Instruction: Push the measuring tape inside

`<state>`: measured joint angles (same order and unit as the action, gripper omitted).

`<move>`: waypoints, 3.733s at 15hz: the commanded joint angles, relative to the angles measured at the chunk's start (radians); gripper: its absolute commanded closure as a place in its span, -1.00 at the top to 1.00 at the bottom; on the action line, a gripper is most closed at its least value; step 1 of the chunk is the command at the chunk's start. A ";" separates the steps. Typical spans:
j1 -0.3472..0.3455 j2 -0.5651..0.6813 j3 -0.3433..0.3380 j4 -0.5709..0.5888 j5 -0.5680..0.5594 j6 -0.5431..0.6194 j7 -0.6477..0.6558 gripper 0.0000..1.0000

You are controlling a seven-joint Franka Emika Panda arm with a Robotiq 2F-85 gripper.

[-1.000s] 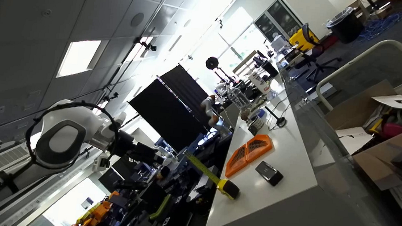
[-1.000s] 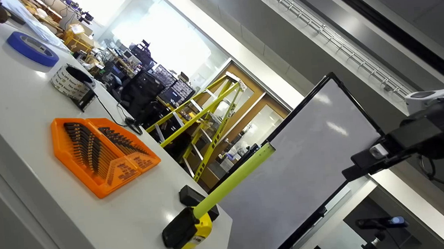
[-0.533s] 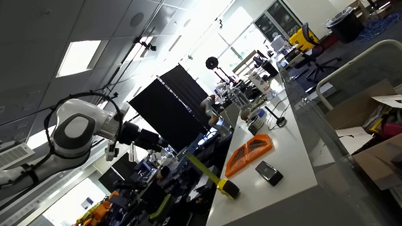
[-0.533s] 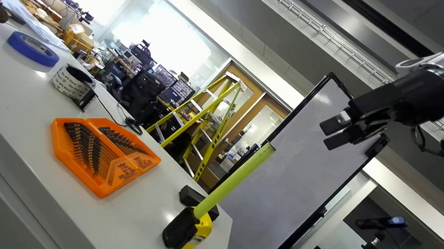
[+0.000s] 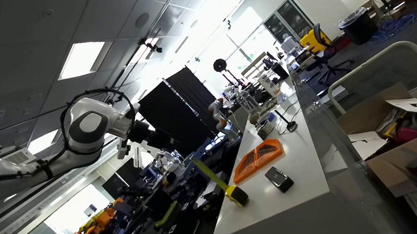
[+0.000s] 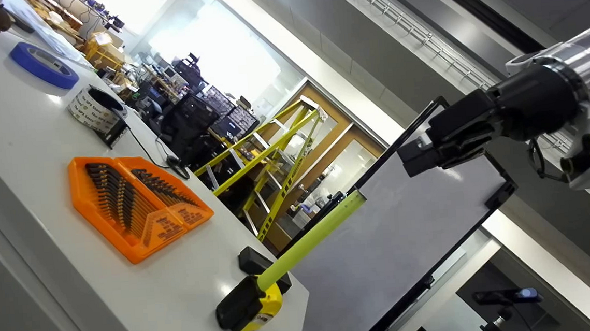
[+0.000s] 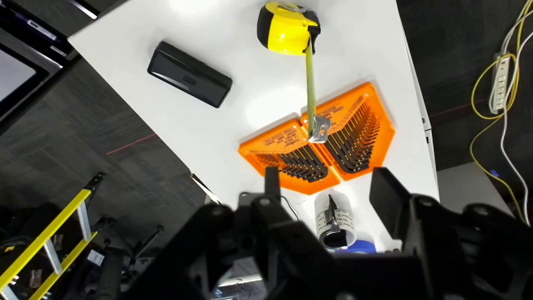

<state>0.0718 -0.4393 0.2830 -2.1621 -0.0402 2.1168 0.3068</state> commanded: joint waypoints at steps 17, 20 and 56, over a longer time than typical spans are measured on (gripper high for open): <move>0.015 0.050 -0.004 0.017 -0.021 0.002 0.020 -1.00; 0.013 0.065 0.000 0.013 -0.031 0.002 0.029 -1.00; 0.038 0.174 -0.009 0.014 -0.030 -0.045 0.034 -1.00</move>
<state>0.0924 -0.2823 0.2825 -2.1584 -0.0625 2.0992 0.3125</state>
